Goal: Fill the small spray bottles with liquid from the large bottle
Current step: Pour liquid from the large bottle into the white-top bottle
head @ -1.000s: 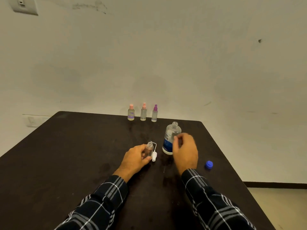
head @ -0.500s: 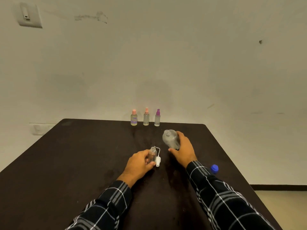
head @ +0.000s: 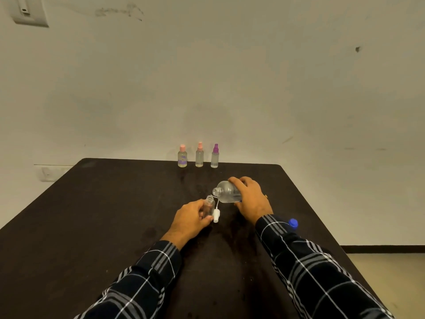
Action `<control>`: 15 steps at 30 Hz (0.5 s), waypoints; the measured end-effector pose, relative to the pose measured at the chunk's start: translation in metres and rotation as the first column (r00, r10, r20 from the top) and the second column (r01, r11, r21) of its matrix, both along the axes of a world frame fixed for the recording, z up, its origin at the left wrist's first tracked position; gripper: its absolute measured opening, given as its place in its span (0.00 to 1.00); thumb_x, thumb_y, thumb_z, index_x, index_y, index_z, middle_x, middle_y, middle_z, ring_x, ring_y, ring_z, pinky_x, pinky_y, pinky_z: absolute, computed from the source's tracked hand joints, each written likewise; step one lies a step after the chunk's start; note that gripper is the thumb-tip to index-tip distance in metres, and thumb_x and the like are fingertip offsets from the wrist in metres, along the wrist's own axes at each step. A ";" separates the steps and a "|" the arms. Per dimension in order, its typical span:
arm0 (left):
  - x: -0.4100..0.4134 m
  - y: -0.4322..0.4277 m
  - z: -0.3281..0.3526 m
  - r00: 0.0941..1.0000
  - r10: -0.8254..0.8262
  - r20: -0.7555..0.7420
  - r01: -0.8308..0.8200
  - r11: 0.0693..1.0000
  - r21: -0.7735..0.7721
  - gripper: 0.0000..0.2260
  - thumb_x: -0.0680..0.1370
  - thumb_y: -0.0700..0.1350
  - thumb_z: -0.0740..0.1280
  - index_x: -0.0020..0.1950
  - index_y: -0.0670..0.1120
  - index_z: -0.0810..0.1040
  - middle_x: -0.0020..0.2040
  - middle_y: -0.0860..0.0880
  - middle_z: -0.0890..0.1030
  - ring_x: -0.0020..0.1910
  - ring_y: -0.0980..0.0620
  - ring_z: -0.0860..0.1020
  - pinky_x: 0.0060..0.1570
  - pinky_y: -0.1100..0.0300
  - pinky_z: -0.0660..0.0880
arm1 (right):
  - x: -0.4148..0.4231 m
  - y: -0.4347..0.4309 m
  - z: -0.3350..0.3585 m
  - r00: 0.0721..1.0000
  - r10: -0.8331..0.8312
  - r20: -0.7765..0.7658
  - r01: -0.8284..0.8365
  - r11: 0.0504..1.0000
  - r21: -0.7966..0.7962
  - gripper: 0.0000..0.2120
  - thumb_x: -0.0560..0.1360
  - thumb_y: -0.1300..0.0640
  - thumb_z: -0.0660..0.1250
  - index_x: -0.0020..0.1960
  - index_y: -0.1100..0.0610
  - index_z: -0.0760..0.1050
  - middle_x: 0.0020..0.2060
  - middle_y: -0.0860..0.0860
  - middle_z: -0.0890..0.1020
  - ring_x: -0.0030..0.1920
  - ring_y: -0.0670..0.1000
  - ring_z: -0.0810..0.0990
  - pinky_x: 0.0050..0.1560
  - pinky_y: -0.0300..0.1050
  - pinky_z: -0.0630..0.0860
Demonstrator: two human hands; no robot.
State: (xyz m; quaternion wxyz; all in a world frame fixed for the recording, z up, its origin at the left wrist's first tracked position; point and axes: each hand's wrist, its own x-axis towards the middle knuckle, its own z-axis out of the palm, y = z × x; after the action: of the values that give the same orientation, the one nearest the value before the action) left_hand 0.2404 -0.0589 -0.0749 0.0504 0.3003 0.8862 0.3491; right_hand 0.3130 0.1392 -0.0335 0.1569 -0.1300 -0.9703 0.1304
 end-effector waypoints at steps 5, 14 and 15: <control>0.001 0.000 0.002 1.000 0.004 -0.008 -0.005 1.000 -0.017 0.16 0.75 0.53 0.74 0.62 0.57 0.78 0.52 0.55 0.83 0.50 0.56 0.82 0.55 0.53 0.80 | -0.001 0.000 0.004 0.999 0.014 0.029 -0.016 0.998 0.060 0.30 0.76 0.58 0.71 0.72 0.40 0.63 0.70 0.51 0.67 0.73 0.55 0.64 0.67 0.60 0.72; 0.001 0.001 0.004 1.000 0.011 -0.026 -0.012 0.999 -0.038 0.14 0.76 0.52 0.73 0.61 0.54 0.79 0.51 0.53 0.83 0.49 0.55 0.81 0.53 0.55 0.79 | -0.002 -0.001 0.010 0.999 0.024 0.039 -0.029 0.991 0.130 0.33 0.76 0.59 0.71 0.74 0.41 0.61 0.72 0.53 0.65 0.75 0.58 0.62 0.69 0.65 0.71; 0.002 0.001 0.005 1.000 0.010 -0.028 -0.012 0.999 -0.041 0.14 0.76 0.52 0.73 0.61 0.54 0.78 0.52 0.53 0.83 0.49 0.54 0.81 0.53 0.56 0.79 | -0.002 -0.001 0.011 0.999 0.027 0.036 -0.032 0.990 0.140 0.33 0.76 0.59 0.71 0.73 0.41 0.61 0.72 0.54 0.66 0.74 0.58 0.62 0.68 0.65 0.71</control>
State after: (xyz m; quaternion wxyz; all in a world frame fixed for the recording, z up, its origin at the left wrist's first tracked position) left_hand 0.2419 -0.0579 -0.0704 0.0424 0.2991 0.8954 0.3270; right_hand 0.3109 0.1385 -0.0229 0.1473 -0.1063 -0.9814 0.0616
